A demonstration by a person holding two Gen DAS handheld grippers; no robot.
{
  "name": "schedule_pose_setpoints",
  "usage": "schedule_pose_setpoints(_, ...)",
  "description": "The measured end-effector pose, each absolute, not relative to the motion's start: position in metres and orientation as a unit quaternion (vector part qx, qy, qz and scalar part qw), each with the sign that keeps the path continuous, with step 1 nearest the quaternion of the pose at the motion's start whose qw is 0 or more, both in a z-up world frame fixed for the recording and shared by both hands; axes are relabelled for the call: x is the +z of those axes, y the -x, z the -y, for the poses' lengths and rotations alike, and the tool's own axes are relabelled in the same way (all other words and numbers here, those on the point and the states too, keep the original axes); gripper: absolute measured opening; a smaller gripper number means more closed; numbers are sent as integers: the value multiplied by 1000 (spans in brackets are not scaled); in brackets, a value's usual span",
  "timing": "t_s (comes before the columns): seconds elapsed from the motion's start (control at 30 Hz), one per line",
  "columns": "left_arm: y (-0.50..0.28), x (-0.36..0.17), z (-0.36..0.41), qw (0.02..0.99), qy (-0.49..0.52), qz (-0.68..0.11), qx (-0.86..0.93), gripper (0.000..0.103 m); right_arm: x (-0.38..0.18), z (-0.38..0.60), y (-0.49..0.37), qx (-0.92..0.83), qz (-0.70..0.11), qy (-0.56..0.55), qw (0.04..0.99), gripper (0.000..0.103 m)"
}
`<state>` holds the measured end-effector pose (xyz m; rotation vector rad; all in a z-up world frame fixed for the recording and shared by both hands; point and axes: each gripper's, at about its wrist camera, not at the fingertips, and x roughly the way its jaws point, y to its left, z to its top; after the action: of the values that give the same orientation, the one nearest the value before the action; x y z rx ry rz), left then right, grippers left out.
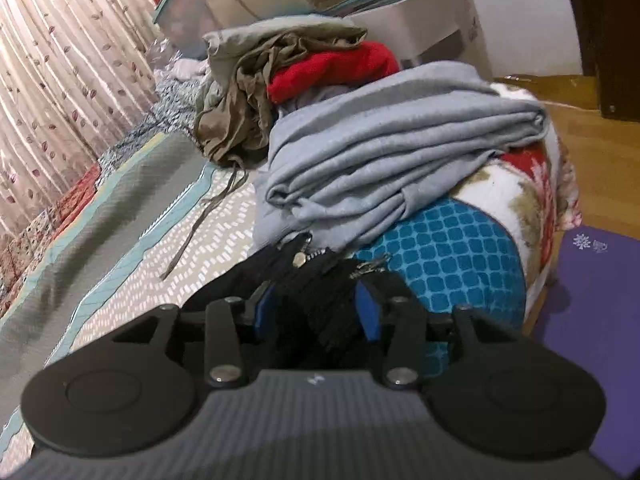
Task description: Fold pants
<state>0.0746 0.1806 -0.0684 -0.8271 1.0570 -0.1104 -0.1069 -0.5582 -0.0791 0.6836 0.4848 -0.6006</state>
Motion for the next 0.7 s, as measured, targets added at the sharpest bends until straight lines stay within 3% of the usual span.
schedule_pose_setpoints(0.17, -74, -53, -178, 788, 379, -482, -58, 10, -71, 557, 110, -266, -249, -285, 887, 20)
schedule_pose_setpoints(0.43, -54, -30, -185, 799, 358, -478, -70, 10, -32, 565, 137, -336, -190, -240, 891, 19)
schedule_pose_setpoints(0.47, -53, -37, -181, 797, 346, -491, -66, 10, -37, 567, 134, -342, -206, -234, 887, 20)
schedule_pose_setpoints(0.57, -50, -63, -171, 789, 303, -534, -28, 19, -59, 571, 123, -345, -271, -236, 867, 44)
schedule_pose_setpoints(0.6, -48, -68, -168, 787, 296, -541, -26, 25, -61, 570, 126, -353, -273, -235, 864, 55)
schedule_pose_setpoints(0.7, -40, -65, -165, 789, 286, -542, -53, 46, -57, 563, 140, -372, -228, -243, 866, 64)
